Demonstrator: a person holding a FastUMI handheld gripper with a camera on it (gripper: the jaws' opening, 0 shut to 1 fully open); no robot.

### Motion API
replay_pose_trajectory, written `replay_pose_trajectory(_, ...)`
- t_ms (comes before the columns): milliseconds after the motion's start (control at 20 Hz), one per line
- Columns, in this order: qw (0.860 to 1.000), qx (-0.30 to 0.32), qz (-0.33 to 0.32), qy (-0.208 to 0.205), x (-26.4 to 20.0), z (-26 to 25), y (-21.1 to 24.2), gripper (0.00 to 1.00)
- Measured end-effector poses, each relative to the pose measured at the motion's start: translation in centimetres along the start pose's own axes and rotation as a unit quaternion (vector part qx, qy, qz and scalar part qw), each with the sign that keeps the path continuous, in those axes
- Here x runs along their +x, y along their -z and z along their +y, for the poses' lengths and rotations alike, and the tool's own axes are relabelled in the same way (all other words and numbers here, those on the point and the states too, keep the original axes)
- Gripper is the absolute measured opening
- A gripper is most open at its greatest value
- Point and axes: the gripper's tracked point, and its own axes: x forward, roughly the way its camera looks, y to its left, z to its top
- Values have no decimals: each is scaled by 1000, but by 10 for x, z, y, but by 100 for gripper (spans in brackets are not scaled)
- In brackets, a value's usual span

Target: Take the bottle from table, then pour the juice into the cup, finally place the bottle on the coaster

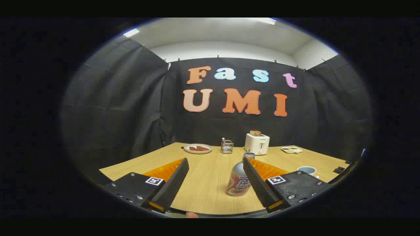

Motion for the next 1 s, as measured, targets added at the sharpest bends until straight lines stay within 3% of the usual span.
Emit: replay_pose_trajectory(1000, 998, 34, 18, 56, -1, -32, 3, 99)
